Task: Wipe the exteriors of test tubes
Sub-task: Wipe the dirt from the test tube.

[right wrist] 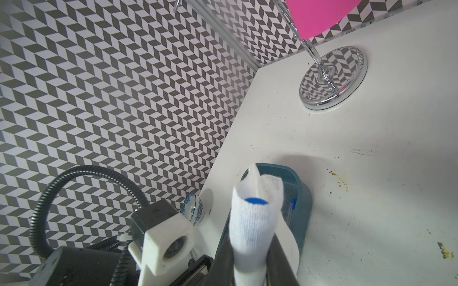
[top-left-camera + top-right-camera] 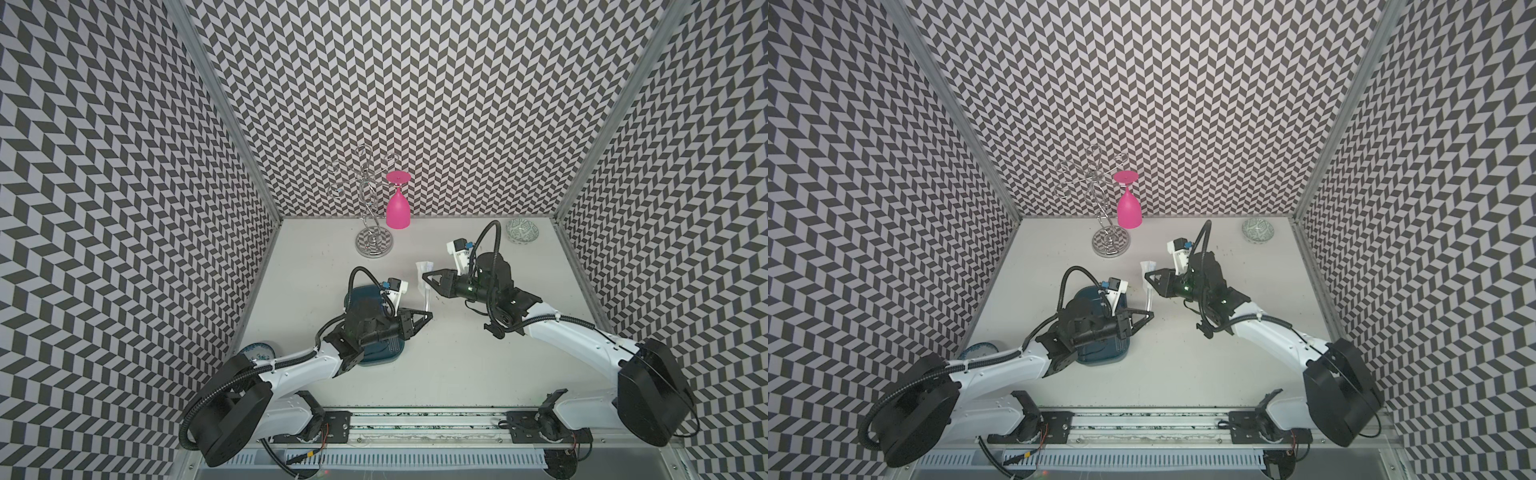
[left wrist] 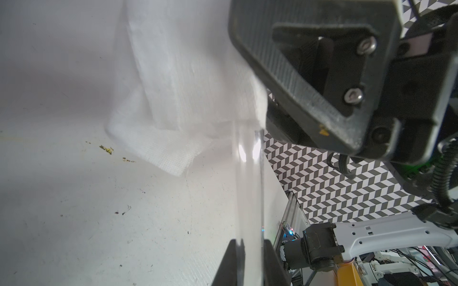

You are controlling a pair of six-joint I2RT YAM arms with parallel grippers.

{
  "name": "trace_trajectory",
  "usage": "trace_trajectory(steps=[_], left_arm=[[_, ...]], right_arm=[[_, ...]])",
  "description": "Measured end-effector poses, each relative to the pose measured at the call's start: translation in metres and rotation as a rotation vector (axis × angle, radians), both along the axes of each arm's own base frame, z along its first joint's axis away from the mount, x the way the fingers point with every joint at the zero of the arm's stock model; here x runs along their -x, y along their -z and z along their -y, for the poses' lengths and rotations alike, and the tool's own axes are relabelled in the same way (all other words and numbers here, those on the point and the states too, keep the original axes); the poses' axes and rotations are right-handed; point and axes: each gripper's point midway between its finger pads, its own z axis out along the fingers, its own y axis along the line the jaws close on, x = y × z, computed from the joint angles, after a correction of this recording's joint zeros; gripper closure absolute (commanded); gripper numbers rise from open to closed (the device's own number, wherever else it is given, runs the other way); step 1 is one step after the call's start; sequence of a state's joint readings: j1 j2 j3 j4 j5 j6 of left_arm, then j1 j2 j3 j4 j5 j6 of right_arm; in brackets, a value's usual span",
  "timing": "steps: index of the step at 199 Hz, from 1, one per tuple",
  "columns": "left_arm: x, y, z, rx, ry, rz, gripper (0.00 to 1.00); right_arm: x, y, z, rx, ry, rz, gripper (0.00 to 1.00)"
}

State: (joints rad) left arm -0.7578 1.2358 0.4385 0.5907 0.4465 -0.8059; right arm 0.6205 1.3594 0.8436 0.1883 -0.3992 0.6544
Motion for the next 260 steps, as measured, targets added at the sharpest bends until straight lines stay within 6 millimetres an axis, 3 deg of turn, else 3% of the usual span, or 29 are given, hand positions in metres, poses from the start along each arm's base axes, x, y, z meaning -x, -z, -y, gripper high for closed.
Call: trace_trajectory(steps=[23, 64, 81, 130, 170, 186, 217, 260], left_arm=[[0.007, 0.012, -0.001, -0.026, 0.027, -0.035, 0.83], [0.007, 0.009, -0.001, -0.017, 0.03, -0.029, 0.83], [0.008, 0.014, -0.003, -0.029, 0.034, -0.045, 0.83], [0.007, 0.009, -0.003, -0.015, 0.034, -0.03, 0.83], [0.006, -0.001, -0.003, 0.009, 0.029, -0.002, 0.83], [0.003, -0.004, -0.005, 0.015, 0.015, 0.007, 0.83], [0.002, -0.001, -0.007, 0.007, 0.002, -0.003, 0.83], [0.012, 0.016, -0.008, -0.03, 0.029, -0.05, 0.83]], right_arm=[[0.016, 0.012, -0.001, 0.007, -0.008, -0.013, 0.8], [0.063, 0.043, -0.015, 0.035, -0.08, -0.083, 0.8], [0.071, 0.051, -0.016, 0.035, -0.084, -0.106, 0.8], [0.058, 0.041, -0.011, 0.029, -0.046, -0.085, 0.8], [0.004, -0.003, -0.007, 0.001, -0.003, 0.004, 0.8], [-0.007, -0.012, -0.01, -0.002, -0.017, 0.025, 0.8], [-0.005, -0.007, -0.016, 0.0, -0.052, 0.024, 0.8], [0.022, 0.02, -0.014, 0.013, -0.06, -0.017, 0.79]])
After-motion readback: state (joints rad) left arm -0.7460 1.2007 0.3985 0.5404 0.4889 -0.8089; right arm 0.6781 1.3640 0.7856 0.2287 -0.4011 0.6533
